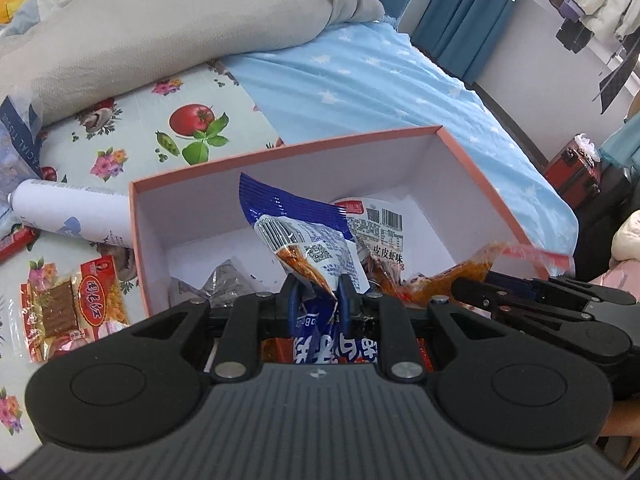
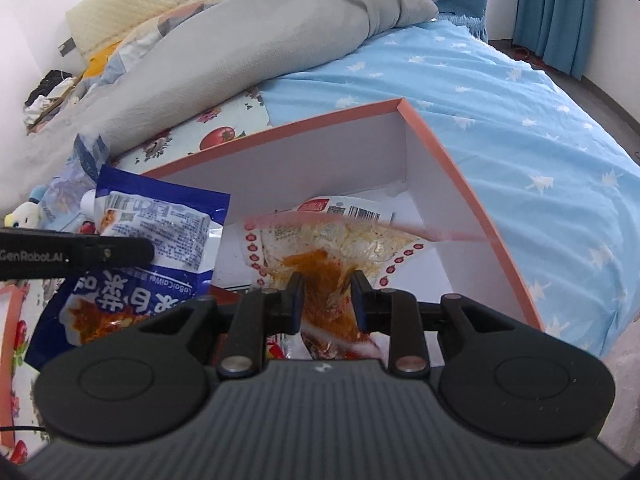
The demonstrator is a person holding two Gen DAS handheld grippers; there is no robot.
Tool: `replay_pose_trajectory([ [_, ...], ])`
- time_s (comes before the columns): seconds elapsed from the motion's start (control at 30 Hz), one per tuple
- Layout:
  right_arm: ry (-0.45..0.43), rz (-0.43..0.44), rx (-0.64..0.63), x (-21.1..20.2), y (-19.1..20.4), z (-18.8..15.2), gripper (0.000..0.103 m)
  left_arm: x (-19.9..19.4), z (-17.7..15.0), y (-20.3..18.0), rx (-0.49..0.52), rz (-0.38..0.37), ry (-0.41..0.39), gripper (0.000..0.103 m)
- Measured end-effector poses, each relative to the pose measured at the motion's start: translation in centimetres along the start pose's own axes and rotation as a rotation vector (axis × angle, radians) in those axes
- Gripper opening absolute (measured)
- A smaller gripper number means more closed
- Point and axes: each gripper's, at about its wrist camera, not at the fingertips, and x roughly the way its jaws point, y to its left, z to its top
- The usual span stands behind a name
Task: Organize snacks
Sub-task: 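Open both tools to drop the blue bag and red-labelled pack into the box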
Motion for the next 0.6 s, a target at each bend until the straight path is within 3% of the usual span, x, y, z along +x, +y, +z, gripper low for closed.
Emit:
replay_pose_trajectory([
  [0.03, 0.002, 0.002, 0.007, 0.1, -0.1, 0.0, 0.029, 0.1, 0.1, 0.0, -0.002, 0.003, 0.001, 0.025],
  [0.1, 0.009, 0.016, 0.031, 0.1, -0.5, 0.1, 0.036, 0.0, 0.2, 0.0, -0.001, 0.020, 0.003, 0.046],
  [0.17, 0.001, 0.016, 0.048, -0.2, -0.7, 0.1, 0.069, -0.3, 0.2, -0.1, 0.001, 0.036, -0.004, 0.060],
  [0.27, -0.020, -0.014, 0.031, -0.7, -0.6, 0.2, 0.071, -1.2, 0.4, -0.1, 0.007, 0.036, -0.024, 0.061],
  [0.6, -0.126, 0.005, 0.039, -5.2, 1.1, 1.1, 0.071, -6.4, 0.6, -0.5, 0.030, 0.005, -0.113, 0.061],
])
